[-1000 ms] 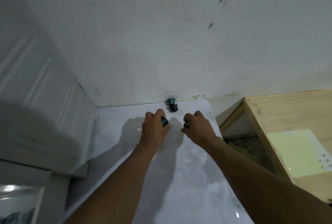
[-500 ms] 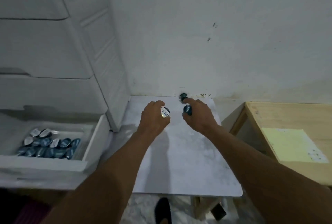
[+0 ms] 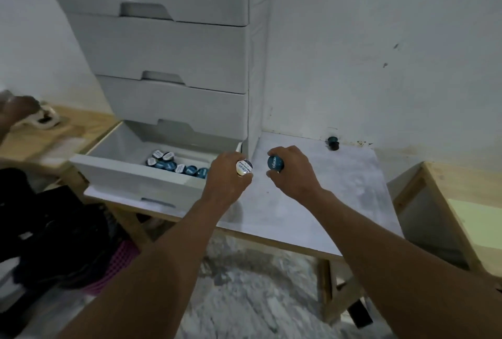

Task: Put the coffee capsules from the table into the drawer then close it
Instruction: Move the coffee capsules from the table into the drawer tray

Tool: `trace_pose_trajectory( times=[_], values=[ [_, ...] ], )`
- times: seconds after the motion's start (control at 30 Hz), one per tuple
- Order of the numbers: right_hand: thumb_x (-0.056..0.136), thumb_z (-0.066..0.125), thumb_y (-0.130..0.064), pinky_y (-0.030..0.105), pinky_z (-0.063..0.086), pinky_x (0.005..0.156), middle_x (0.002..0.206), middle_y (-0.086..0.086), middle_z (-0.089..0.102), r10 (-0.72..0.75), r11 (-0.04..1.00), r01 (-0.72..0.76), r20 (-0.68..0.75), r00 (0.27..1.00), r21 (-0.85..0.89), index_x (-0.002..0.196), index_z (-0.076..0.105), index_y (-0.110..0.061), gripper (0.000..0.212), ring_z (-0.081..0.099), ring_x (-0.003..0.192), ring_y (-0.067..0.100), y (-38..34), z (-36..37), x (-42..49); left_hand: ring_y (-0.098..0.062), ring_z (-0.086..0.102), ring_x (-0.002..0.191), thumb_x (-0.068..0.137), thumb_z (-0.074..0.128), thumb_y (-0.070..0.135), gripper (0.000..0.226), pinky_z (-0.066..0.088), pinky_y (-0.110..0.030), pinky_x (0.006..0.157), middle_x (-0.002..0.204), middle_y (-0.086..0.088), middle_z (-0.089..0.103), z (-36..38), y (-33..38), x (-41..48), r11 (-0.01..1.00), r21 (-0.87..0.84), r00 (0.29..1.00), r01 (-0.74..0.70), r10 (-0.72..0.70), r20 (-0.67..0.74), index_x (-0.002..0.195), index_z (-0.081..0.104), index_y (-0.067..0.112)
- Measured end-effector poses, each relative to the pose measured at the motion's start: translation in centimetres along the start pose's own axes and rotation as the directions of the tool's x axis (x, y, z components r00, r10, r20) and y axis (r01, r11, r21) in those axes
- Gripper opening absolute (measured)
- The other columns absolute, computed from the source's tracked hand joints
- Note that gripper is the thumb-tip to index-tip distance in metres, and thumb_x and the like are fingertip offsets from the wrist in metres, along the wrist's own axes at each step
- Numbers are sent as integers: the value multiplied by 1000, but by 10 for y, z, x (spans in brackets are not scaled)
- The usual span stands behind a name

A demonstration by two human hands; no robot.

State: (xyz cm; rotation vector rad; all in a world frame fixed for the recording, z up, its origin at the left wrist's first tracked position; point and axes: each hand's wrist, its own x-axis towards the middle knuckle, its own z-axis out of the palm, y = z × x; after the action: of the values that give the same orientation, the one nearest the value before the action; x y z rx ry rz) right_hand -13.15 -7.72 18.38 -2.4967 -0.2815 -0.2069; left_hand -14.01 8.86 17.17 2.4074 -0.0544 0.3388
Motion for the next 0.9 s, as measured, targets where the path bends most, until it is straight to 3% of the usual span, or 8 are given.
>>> trace_pose_trajectory(
  times=[0.1, 0.3, 0.43, 0.67, 0.9],
  values=[
    [83, 68, -15, 25, 40, 84, 114, 11, 57, -16, 1000, 16, -12, 1000, -6, 122, 56, -15, 41, 56, 104, 26, -44, 30, 4, -20, 56, 92, 75, 72, 19, 26, 34, -23, 71, 96, -5, 65, -37, -41, -6, 998, 61, 999, -34, 35, -21, 99, 65, 13],
    [81, 65, -9, 24, 34, 73, 106, 12, 62, -29, 1000, 29, -32, 999, -7, 110, 59, -9, 29, 57, 98, 28, -129, 98, 19, -22, 58, 96, 76, 72, 24, 35, 43, -31, 83, 104, -5, 64, -109, -126, -1, 991, 125, 999, -52, 54, -8, 108, 62, 16],
    [82, 66, -7, 21, 32, 77, 111, 14, 58, -24, 1000, 24, -33, 999, 19, 116, 59, -8, 35, 54, 101, 27, -167, 133, 28, -18, 57, 88, 77, 71, 26, 31, 42, -25, 76, 98, -2, 64, -140, -164, 16, 988, 147, 999, -50, 49, 8, 106, 64, 18],
    [79, 71, -17, 25, 38, 74, 104, 9, 60, 40, 999, -40, -15, 999, -21, 112, 59, -10, 36, 55, 89, 21, -180, 171, 75, -21, 58, 87, 76, 73, 21, 31, 45, -29, 76, 98, -5, 65, -146, -205, 58, 990, 134, 998, -44, 38, 46, 105, 64, 14],
    [72, 70, -3, 26, 36, 70, 95, 15, 61, 103, 992, -96, 83, 991, -80, 90, 63, -1, 19, 54, 91, 27, -151, 211, 152, -22, 59, 88, 72, 77, 23, 35, 51, -35, 81, 99, -6, 63, -123, -237, 126, 983, 184, 989, 21, -47, 138, 104, 63, 14]
  ],
)
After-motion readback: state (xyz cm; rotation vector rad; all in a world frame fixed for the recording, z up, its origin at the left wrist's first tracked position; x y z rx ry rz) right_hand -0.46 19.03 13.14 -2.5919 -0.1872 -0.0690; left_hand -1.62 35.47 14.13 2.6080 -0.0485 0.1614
